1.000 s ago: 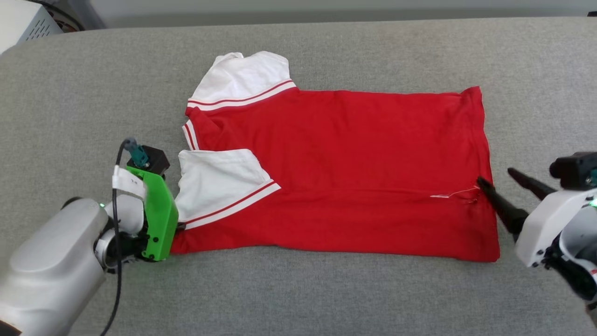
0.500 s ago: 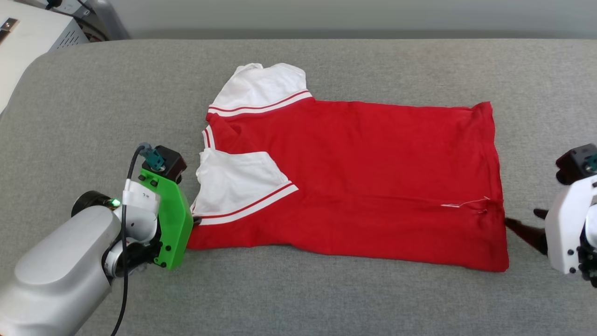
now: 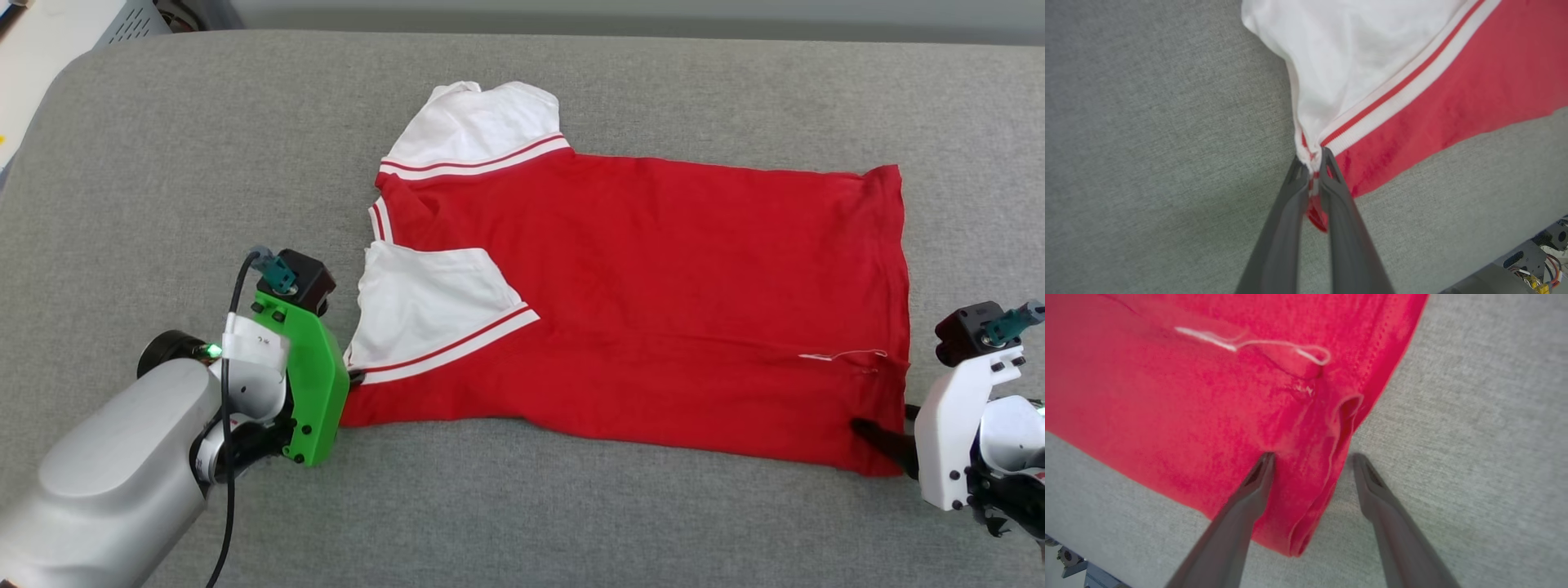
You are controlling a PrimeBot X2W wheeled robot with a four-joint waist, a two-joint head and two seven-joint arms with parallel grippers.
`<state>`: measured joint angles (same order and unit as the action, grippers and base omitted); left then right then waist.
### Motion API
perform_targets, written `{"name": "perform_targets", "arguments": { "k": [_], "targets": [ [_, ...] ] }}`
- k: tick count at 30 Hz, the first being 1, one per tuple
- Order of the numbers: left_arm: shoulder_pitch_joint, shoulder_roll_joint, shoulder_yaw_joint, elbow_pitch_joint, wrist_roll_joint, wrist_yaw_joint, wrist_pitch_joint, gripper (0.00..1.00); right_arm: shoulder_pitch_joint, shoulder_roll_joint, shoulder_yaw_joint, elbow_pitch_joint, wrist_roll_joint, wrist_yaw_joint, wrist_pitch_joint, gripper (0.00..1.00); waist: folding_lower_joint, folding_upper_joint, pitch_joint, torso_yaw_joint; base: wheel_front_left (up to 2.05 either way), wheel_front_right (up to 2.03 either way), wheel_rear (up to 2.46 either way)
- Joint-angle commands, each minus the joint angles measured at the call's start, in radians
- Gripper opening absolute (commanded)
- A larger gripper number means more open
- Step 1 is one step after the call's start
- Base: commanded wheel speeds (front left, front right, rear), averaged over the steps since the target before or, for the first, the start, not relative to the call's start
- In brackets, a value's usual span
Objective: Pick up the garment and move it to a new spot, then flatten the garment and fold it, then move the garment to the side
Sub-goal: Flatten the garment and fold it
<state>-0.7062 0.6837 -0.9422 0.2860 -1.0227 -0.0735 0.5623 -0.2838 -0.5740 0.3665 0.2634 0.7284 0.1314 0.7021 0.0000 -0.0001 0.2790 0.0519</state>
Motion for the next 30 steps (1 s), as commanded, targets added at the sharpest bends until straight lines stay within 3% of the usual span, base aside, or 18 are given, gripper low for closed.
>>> {"name": "perform_targets", "arguments": {
  "k": [1,9,20,25,30],
  "targets": [
    [0.016,-0.002,0.007,0.006,-0.007,0.006,-0.014,0.0,0.031,0.045,0.043,0.036,0.031,-0.001,-0.022,0.0,0.0,0.0001,-0.016,-0.014,0.0,0.0,0.0],
    [0.098,0.052,0.037,-0.024,-0.069,0.004,-0.051,0.0,0.029,-0.022,0.029,-0.051,0.067,-0.001,-0.123,0.0,0.0,0.0001,-0.102,-0.045,0.0,0.0,0.0],
    [0.226,0.153,0.041,-0.241,-0.122,0.062,-0.043,0.0,0.18,-0.115,-0.114,-0.245,0.098,-0.001,-0.07,0.0,0.0,0.0001,-0.146,-0.04,0.0,0.0,0.0],
    [0.276,0.17,0.028,-0.285,-0.124,0.095,-0.049,0.0,0.242,-0.093,-0.179,-0.27,0.093,-0.001,-0.018,0.0,0.0,0.0001,-0.125,-0.04,0.0,0.0,0.0],
    [0.295,0.146,0.008,-0.241,-0.106,0.106,-0.063,0.0,0.252,-0.035,-0.178,-0.219,0.06,-0.001,0.011,0.0,0.0,0.0001,-0.09,-0.041,0.0,0.0,0.0]
  ]
}}
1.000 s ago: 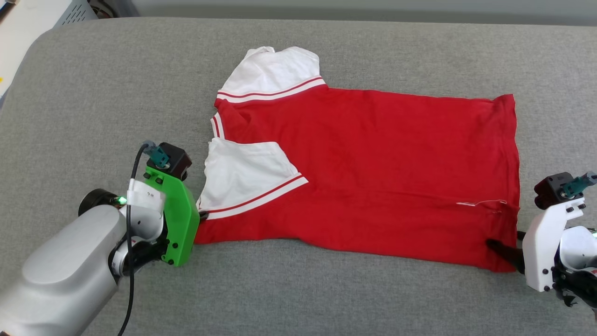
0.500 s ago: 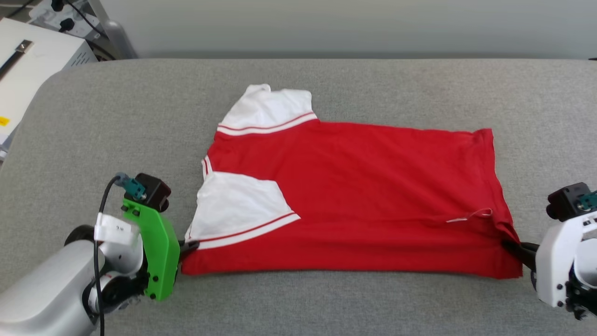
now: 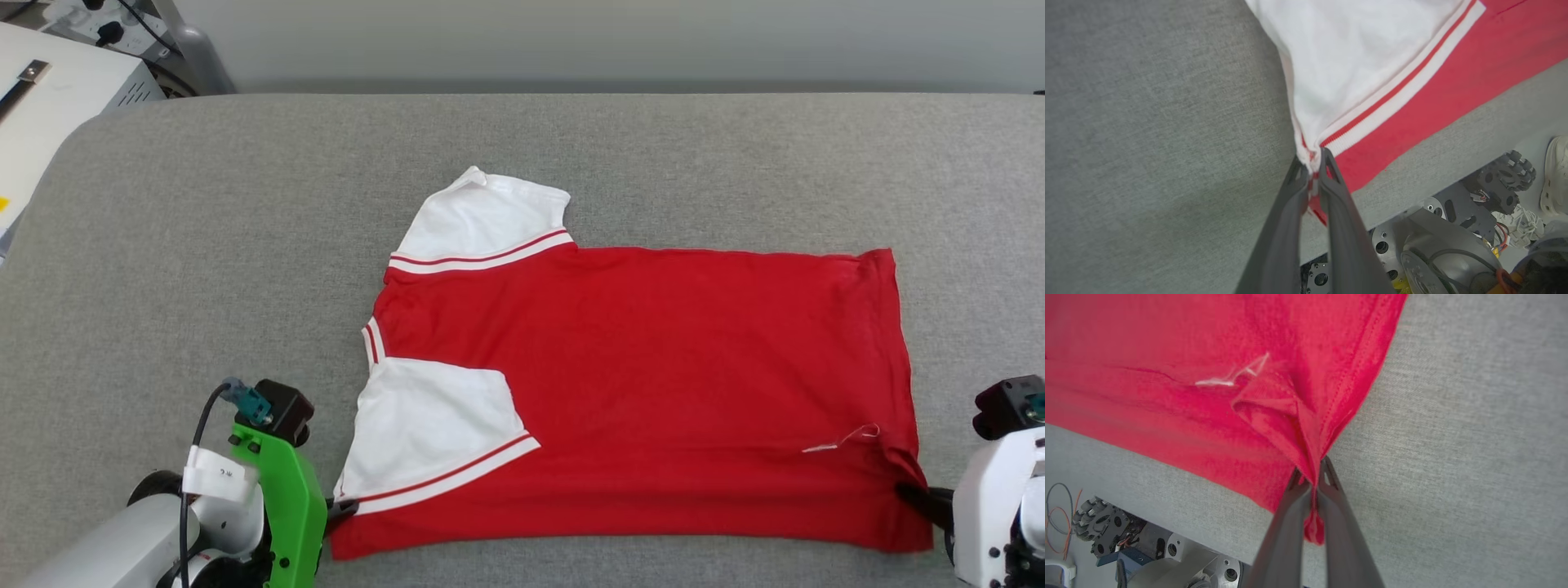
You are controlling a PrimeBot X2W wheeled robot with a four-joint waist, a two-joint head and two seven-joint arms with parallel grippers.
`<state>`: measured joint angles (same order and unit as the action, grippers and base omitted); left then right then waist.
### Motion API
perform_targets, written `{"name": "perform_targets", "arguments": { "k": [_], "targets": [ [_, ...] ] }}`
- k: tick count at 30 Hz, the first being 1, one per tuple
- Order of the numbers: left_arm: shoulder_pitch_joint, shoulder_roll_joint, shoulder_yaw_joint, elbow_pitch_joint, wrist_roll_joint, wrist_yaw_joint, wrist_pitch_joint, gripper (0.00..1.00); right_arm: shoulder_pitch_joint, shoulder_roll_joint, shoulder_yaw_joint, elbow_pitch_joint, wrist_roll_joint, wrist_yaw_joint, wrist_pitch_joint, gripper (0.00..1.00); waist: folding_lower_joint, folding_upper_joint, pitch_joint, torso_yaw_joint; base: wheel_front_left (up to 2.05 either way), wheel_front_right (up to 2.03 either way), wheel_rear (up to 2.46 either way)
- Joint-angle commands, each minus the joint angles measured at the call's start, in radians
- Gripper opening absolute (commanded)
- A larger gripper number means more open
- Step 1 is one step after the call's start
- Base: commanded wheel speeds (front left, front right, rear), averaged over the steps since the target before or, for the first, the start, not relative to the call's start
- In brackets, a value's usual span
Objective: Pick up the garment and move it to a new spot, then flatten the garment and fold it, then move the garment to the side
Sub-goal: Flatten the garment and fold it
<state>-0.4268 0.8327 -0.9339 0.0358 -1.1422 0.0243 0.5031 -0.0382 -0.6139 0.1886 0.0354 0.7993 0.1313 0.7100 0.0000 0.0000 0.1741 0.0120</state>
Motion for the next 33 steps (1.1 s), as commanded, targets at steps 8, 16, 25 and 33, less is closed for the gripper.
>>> {"name": "perform_targets", "arguments": {
  "k": [8,16,25,33],
  "targets": [
    [0.002,-0.051,-0.002,0.133,0.024,-0.012,-0.041,0.66,-0.026,0.065,0.033,0.132,-0.044,-0.001,-0.06,0.42,0.0,0.0,0.024,0.009,0.0,0.0,0.0],
    [-0.046,0.011,0.063,0.108,0.04,-0.015,-0.108,1.0,-0.031,0.079,-0.033,0.076,-0.108,-0.001,-0.254,1.0,0.0,0.0,-0.024,0.012,0.0,0.0,0.0],
    [-0.261,-0.009,0.171,0.085,0.156,0.037,-0.239,1.0,-0.102,0.251,-0.192,-0.055,-0.294,-0.001,-0.564,1.0,0.0,0.0,0.01,-0.036,0.0,0.0,0.0],
    [-0.482,-0.098,0.171,0.173,0.198,-0.005,-0.182,1.0,-0.136,0.356,-0.205,-0.079,-0.39,-0.001,-0.701,1.0,0.0,0.0,0.115,-0.098,0.0,0.0,0.0]
  ]
}}
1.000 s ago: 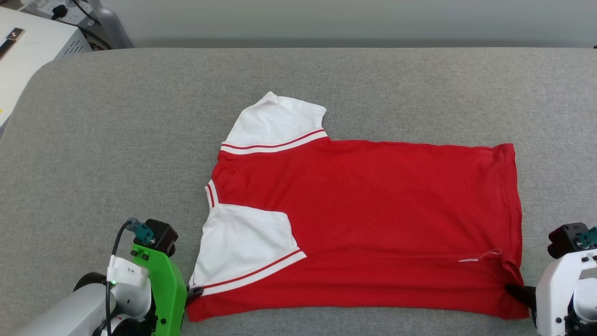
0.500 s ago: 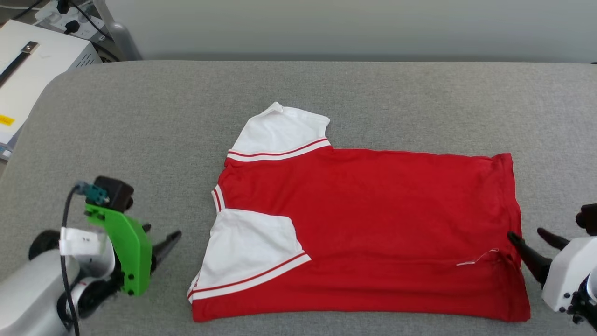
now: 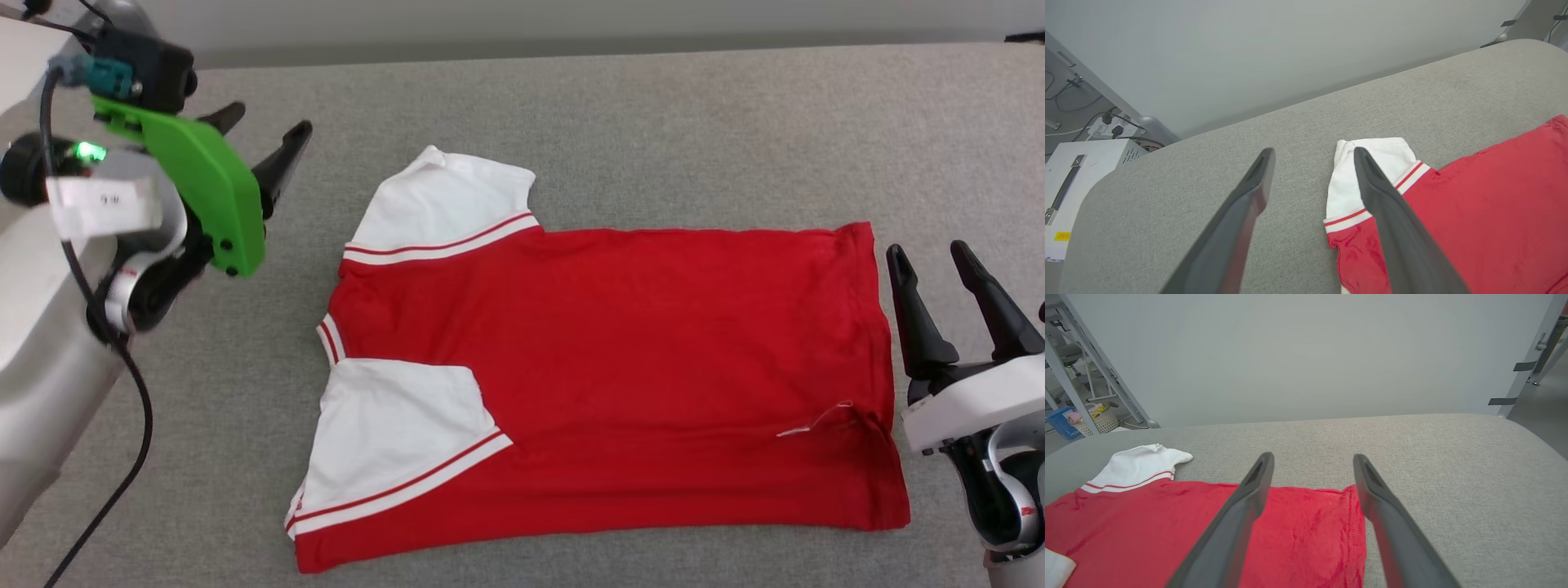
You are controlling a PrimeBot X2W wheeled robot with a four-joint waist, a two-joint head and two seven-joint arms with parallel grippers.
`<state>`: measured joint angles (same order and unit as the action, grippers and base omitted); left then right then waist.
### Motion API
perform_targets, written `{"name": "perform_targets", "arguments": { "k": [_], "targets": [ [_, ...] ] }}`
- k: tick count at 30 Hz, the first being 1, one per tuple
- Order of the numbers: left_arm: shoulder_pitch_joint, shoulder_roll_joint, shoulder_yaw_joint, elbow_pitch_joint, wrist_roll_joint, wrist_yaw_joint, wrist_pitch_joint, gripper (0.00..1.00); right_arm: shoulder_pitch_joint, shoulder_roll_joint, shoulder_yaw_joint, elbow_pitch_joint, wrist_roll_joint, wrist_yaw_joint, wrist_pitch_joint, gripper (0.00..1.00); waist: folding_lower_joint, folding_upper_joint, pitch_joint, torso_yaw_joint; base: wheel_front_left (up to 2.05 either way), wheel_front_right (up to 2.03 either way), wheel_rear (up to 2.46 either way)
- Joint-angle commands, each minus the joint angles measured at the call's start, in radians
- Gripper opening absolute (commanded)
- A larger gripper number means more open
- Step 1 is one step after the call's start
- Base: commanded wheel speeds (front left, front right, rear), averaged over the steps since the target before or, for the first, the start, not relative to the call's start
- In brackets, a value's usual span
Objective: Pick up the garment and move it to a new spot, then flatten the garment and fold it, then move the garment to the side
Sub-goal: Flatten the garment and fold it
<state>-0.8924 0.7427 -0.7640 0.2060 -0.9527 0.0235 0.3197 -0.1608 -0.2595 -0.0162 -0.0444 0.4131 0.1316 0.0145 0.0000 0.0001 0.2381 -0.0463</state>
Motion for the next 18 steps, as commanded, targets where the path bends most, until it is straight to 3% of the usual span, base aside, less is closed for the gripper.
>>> {"name": "perform_targets", "arguments": {
  "k": [1,5,12,18],
  "targets": [
    [-0.053,-0.022,-0.002,0.019,0.011,-0.012,0.021,1.0,-0.018,0.008,0.0,0.005,-0.005,-0.001,-0.015,1.0,0.0,-0.0001,0.068,-0.047,0.0,0.0,0.0],
    [-0.19,-0.074,-0.021,0.09,0.013,-0.043,0.122,1.0,-0.046,0.008,0.01,0.024,-0.011,-0.001,-0.028,1.0,0.0,-0.0001,0.13,-0.074,0.0,0.0,0.0],
    [-0.37,-0.138,-0.094,0.228,-0.026,-0.089,0.428,1.0,-0.107,-0.004,0.031,0.046,-0.011,-0.001,-0.039,1.0,0.0,-0.0001,0.215,-0.109,0.0,0.0,0.0],
    [-0.446,-0.163,-0.155,0.293,-0.007,-0.111,0.561,1.0,-0.153,-0.009,0.048,0.063,-0.003,-0.001,-0.047,1.0,0.0,-0.0001,0.287,-0.131,0.0,0.0,0.0]
  ]
}}
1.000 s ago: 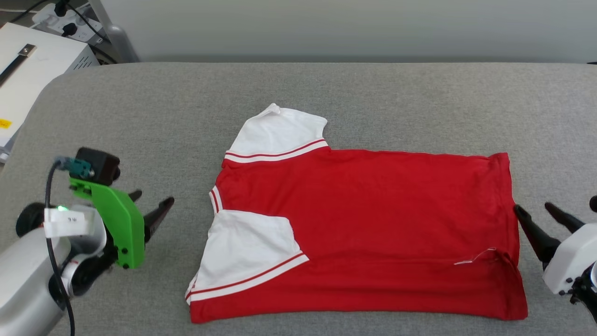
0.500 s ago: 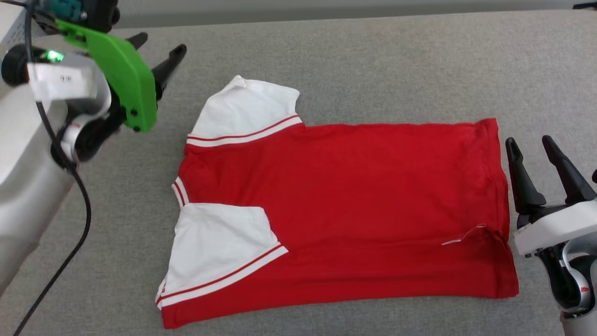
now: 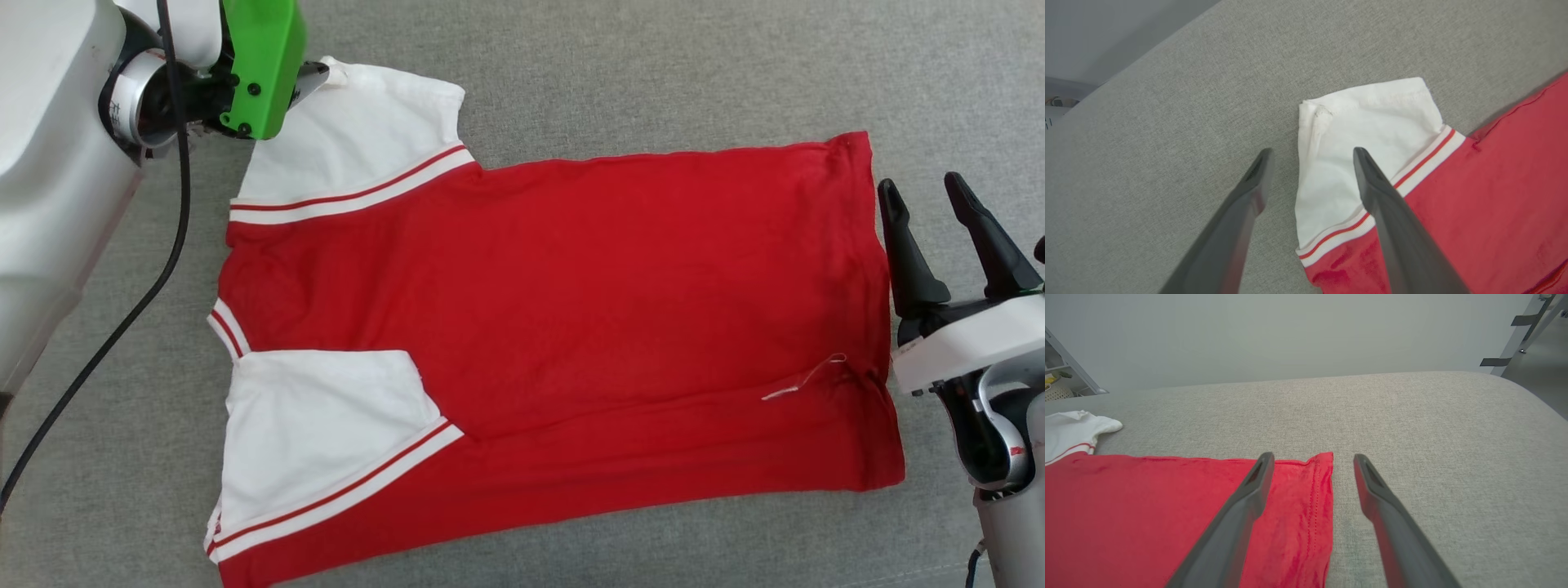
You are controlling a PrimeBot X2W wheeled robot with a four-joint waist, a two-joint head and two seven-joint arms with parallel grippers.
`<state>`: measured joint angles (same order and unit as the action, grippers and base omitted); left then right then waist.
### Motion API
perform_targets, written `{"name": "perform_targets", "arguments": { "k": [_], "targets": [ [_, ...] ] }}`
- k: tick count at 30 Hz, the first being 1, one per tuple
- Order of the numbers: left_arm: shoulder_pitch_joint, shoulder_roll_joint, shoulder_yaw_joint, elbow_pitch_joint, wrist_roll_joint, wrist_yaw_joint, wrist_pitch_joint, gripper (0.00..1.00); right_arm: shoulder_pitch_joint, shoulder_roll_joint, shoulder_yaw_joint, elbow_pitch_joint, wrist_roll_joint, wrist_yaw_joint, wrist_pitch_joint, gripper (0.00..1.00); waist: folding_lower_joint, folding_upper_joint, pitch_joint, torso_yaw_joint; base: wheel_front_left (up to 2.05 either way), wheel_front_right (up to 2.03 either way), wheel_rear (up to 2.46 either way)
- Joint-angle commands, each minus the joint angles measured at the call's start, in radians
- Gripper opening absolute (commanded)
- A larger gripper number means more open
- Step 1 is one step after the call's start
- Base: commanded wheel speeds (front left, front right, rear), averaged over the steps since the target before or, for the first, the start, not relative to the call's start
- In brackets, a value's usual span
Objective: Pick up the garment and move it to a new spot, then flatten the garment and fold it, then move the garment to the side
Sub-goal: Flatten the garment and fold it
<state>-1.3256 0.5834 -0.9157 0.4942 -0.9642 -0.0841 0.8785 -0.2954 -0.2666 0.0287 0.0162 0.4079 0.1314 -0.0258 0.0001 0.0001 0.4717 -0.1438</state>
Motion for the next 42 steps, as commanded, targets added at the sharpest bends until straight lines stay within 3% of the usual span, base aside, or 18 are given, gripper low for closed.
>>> {"name": "perform_targets", "arguments": {
  "k": [1,11,12,13,14,20,24,27,33,37,42],
  "targets": [
    [-0.017,-0.007,-0.009,0.017,0.008,-0.005,0.008,1.0,-0.025,-0.001,0.007,0.006,0.003,-0.001,-0.01,1.0,-0.0001,-0.0001,0.062,-0.036,0.0,0.0,0.0],
    [0.028,-0.016,-0.068,0.156,0.033,-0.026,-0.008,1.0,-0.07,-0.001,0.055,0.06,0.017,-0.001,-0.042,1.0,-0.0001,-0.0001,0.092,-0.058,0.0,0.0,0.0],
    [0.031,-0.015,-0.072,0.163,0.035,-0.028,-0.014,0.5,-0.072,-0.003,0.055,0.064,0.018,-0.001,-0.045,1.0,-0.0001,-0.0001,0.089,-0.056,0.0,0.0,0.0],
    [0.035,-0.013,-0.077,0.168,0.037,-0.031,-0.024,0.08,-0.075,-0.007,0.055,0.067,0.019,-0.001,-0.047,1.0,-0.0001,-0.0001,0.083,-0.054,0.0,0.0,0.0],
    [0.037,-0.012,-0.075,0.171,0.035,-0.033,-0.038,0.0,-0.078,-0.01,0.055,0.068,0.02,-0.001,-0.047,1.0,-0.0001,-0.0001,0.078,-0.052,0.0,0.0,0.0],
    [0.053,-0.014,-0.065,0.155,0.019,-0.042,-0.141,0.0,-0.099,-0.065,0.035,0.059,0.015,-0.001,-0.037,1.0,-0.0001,-0.0001,0.019,-0.018,0.0,0.0,0.0],
    [0.072,-0.011,-0.065,0.11,0.014,-0.045,-0.209,0.0,-0.137,-0.139,0.046,0.042,0.024,-0.001,0.046,1.0,-0.0001,-0.0001,-0.02,0.011,0.0,0.0,0.0],
    [0.089,-0.006,-0.071,0.068,0.013,-0.045,-0.246,0.0,-0.179,-0.21,0.08,0.034,0.054,-0.001,0.164,1.0,-0.0001,-0.0001,-0.039,0.031,0.0,0.0,0.0],
    [0.118,-0.004,-0.081,-0.013,0.016,-0.046,-0.295,0.0,-0.294,-0.347,0.178,0.06,0.195,-0.001,0.509,1.0,-0.0001,-0.0001,-0.046,0.066,0.0,0.0,0.0],
    [0.119,-0.008,-0.086,-0.051,0.027,-0.042,-0.309,0.0,-0.374,-0.4,0.241,0.112,0.281,-0.001,0.724,1.0,-0.0001,-0.0001,-0.032,0.087,0.0,0.0,0.0],
    [0.105,-0.018,-0.086,-0.088,0.039,-0.035,-0.323,0.0,-0.457,-0.418,0.311,0.173,0.318,-0.001,0.875,1.0,-0.0001,-0.0001,-0.002,0.113,0.0,0.0,0.0]
  ]
}}
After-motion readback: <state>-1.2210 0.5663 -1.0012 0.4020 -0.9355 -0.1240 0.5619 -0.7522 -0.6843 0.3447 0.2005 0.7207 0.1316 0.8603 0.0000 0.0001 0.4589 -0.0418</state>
